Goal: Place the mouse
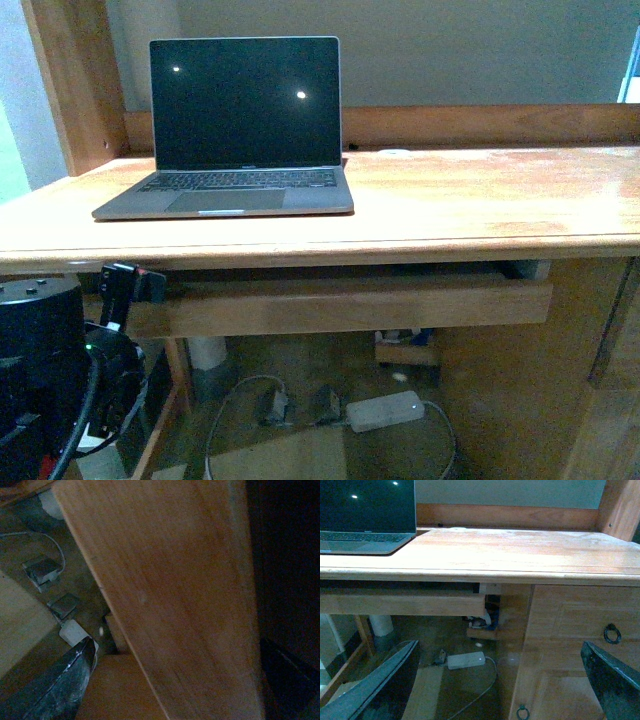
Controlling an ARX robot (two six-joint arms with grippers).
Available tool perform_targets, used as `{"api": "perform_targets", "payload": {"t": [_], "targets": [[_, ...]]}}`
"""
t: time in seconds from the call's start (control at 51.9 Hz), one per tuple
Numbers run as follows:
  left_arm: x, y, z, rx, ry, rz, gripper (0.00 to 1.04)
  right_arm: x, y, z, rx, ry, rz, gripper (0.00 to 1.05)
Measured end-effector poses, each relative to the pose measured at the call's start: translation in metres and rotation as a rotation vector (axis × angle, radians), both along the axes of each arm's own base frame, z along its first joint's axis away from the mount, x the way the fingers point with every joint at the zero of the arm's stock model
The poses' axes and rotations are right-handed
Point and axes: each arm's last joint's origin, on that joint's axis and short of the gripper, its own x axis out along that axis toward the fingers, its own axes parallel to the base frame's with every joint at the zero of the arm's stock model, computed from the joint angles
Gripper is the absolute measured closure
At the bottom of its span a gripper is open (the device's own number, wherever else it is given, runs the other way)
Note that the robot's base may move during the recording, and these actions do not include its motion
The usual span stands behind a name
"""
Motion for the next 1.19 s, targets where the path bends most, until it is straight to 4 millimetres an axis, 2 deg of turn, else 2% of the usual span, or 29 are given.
{"api": "perform_targets", "payload": {"t": [0.251,0.52,0.655,0.867,1.06,1.118,1.195], "targets": [[0.015,-0.002,-0.005,0.006,0.018,-0.002,0.07,0.0,0.0,0.0,0.0,0.0,0.0,0.07],[0.016,-0.003,0.002,-0.006,0.002,0.012,0.41,0.0,0.0,0.0,0.0,0.0,-0.001,0.07],[0.008,-0.001,0.001,-0.082,0.002,0.021,0.47,0.0,0.0,0.0,0.0,0.0,0.0,0.07],[-0.048,-0.002,0.007,-0.115,0.023,0.006,0.49,0.0,0.0,0.0,0.0,0.0,0.0,0.07],[-0.108,0.001,0.017,-0.112,0.086,-0.015,0.49,0.0,0.0,0.0,0.0,0.0,0.0,0.07],[-0.127,0.003,0.021,-0.01,0.121,-0.061,0.37,0.0,0.0,0.0,0.0,0.0,0.0,0.07],[-0.141,0.006,0.027,0.09,0.143,-0.1,0.25,0.0,0.0,0.0,0.0,0.0,0.0,0.07]]}}
